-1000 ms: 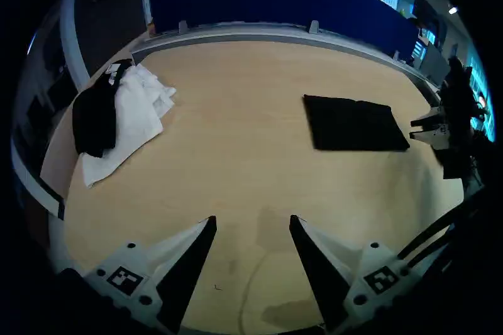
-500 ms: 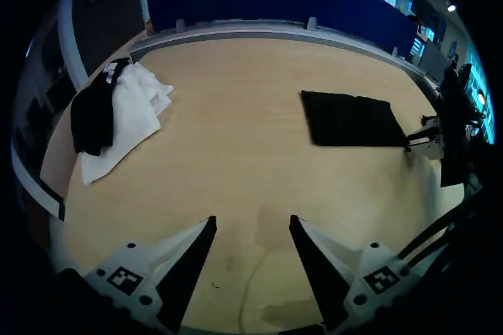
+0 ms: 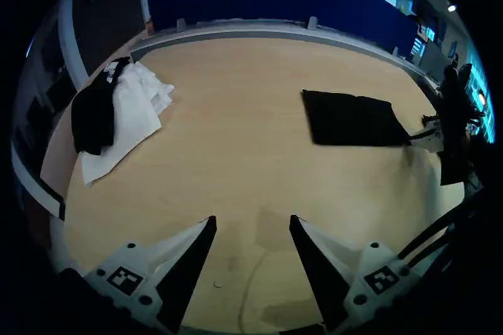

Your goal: Fold towel

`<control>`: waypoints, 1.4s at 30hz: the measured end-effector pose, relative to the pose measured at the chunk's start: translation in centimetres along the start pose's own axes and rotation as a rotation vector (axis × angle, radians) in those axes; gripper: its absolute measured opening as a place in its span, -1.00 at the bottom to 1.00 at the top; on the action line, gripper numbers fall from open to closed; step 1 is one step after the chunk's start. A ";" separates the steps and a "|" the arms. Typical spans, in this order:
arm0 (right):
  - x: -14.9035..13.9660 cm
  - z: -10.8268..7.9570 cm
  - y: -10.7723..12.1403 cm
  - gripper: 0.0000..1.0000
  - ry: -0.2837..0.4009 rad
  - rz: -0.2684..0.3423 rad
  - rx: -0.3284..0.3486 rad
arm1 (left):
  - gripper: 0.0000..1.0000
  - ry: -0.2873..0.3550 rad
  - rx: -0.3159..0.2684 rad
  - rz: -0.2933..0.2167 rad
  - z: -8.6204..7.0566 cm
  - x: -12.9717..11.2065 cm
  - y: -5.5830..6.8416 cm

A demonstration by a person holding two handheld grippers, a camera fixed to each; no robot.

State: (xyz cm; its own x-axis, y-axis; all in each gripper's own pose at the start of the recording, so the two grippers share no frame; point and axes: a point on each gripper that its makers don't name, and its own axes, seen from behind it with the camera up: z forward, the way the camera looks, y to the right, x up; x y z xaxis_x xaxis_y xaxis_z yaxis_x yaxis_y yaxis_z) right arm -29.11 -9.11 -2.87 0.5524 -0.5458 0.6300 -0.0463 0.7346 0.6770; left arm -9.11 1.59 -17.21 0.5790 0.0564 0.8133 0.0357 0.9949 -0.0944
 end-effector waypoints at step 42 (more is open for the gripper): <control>15.4 -5.0 -1.3 -0.91 0.209 -0.145 -0.017 | 0.72 0.055 -0.011 -0.045 -0.8 1.9 -0.7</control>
State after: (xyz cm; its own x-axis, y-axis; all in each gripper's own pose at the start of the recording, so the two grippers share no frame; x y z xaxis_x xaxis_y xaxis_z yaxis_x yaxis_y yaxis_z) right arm -16.39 -16.43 4.04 0.7122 -0.5520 0.4337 0.0588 0.6625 0.7467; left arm -7.42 0.97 -16.06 0.6208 0.0064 0.7839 0.0718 0.9953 -0.0650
